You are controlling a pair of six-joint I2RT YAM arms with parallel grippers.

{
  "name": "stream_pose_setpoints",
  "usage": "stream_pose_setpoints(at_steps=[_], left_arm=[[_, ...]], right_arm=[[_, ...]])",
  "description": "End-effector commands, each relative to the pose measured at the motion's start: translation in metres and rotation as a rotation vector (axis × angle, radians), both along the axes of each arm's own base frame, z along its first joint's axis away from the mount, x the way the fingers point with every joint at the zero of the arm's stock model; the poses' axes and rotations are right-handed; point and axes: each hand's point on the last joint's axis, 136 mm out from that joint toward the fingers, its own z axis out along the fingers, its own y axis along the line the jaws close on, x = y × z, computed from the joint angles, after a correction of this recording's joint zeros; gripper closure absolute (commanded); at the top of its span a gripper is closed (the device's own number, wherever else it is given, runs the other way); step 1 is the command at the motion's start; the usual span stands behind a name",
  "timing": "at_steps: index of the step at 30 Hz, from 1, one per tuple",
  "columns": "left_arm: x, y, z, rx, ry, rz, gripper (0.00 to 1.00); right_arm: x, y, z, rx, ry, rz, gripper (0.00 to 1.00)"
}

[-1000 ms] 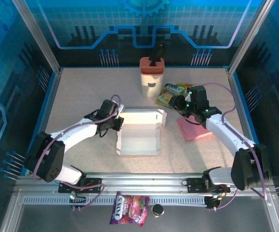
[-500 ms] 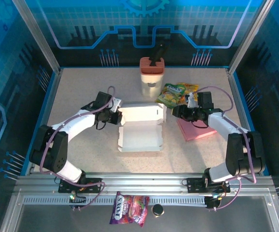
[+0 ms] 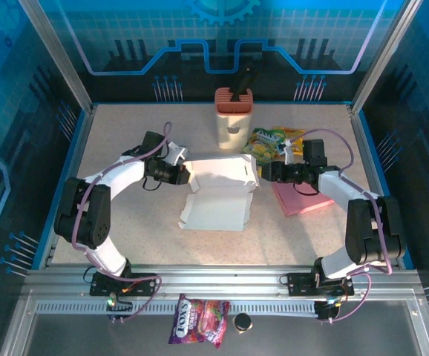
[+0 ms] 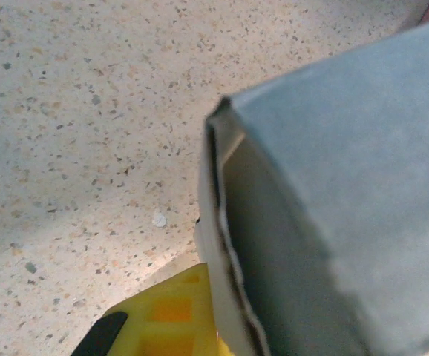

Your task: Fold the paper box

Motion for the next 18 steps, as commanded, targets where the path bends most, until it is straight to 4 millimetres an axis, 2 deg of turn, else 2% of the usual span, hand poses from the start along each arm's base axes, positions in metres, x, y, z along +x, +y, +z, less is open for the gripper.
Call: stream_pose_setpoints(at_steps=[1,4,6,12,13,18], left_arm=[[0.002,-0.006,0.012,-0.049,-0.008,-0.045,1.00],[0.001,-0.006,0.010,-0.050,0.001,-0.045,1.00],[0.001,-0.005,0.010,-0.049,0.004,-0.044,1.00],[0.002,-0.004,0.009,-0.048,0.012,-0.037,1.00],[0.002,-0.004,0.011,-0.049,0.009,-0.038,1.00],[0.001,-0.004,0.011,-0.054,0.007,-0.038,1.00]], right_arm=[[0.003,0.005,0.023,0.034,-0.095,0.063,0.56],[-0.002,0.013,0.025,0.072,-0.080,0.100,0.56],[0.000,0.019,0.038,0.081,-0.113,0.120,0.56],[-0.008,0.020,0.061,0.098,-0.166,0.121,0.56],[-0.014,0.019,0.054,0.096,-0.149,0.118,0.56],[-0.015,0.020,0.051,0.106,-0.139,0.126,0.56]])
